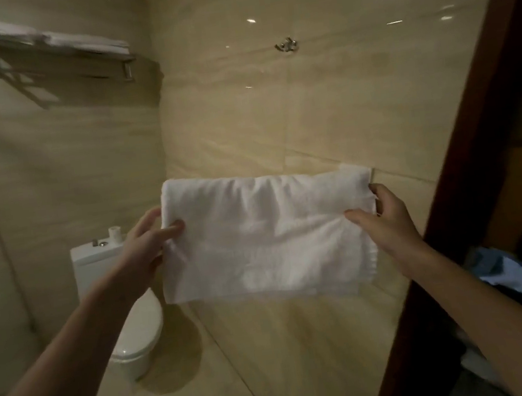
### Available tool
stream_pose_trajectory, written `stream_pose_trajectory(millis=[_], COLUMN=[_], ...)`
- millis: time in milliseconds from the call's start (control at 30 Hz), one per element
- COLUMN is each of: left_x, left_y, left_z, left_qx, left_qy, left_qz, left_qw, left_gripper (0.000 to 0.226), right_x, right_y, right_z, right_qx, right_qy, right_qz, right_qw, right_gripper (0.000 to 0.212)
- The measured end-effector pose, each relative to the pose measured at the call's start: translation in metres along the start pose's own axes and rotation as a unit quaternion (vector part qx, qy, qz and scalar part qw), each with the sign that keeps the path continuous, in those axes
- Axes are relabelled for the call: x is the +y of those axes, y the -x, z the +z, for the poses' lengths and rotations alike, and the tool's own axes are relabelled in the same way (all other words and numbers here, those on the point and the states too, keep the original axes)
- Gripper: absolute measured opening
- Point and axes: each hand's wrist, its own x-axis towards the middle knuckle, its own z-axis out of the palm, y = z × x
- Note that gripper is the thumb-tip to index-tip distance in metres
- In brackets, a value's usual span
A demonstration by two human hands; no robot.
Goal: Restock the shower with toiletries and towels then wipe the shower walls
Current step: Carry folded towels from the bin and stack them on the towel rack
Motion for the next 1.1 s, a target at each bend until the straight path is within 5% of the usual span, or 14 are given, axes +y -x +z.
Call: stream_pose_trajectory(millis=[867,1100], left_x=[0.076,0.11], left_y=[-0.328,-0.41], left_z=[-0.189,-0.246], left_qx=[0.235,0.269], left_qy=[-0.096,-0.108], left_qz=[0.114,0.134], left_qw=[0.961,0.948], left_gripper=[0.036,0.043], right_x=[-0.009,-0.037], right_y=[-0.389,-0.479], right_z=[0.402,0.514], right_qx=[-0.152,-0.22], right_qy=[-0.192,-0.272], right_qz=[-0.106,-0.057], right_qw=[0.964,0.935], right_gripper=[0.029,0.043])
